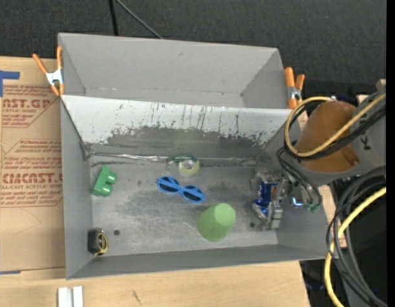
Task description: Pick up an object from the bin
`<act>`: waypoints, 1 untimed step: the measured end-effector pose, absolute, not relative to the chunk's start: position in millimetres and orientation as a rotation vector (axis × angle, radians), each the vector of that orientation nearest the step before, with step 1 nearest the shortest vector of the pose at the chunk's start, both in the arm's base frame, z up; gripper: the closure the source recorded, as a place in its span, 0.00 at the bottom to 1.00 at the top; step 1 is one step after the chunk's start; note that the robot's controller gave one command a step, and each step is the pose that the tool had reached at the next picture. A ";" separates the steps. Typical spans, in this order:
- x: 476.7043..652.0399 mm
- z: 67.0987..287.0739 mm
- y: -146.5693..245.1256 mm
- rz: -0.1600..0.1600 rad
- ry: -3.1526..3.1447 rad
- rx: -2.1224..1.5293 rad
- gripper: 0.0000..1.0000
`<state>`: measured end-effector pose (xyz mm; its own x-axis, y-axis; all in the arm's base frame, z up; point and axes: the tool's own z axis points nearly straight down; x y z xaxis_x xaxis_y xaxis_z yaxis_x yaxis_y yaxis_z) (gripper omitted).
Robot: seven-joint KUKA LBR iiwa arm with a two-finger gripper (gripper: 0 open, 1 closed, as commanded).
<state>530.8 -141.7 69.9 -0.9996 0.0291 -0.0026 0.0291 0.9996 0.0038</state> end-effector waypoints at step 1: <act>592.5 70.3 -124.7 0.003 3.127 0.240 0.00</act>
Offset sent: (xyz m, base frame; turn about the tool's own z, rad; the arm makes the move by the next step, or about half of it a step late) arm 0.0593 0.0144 0.0001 0.1267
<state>592.5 -124.7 70.3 -0.9883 0.1526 -0.0056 0.1526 0.9883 0.0021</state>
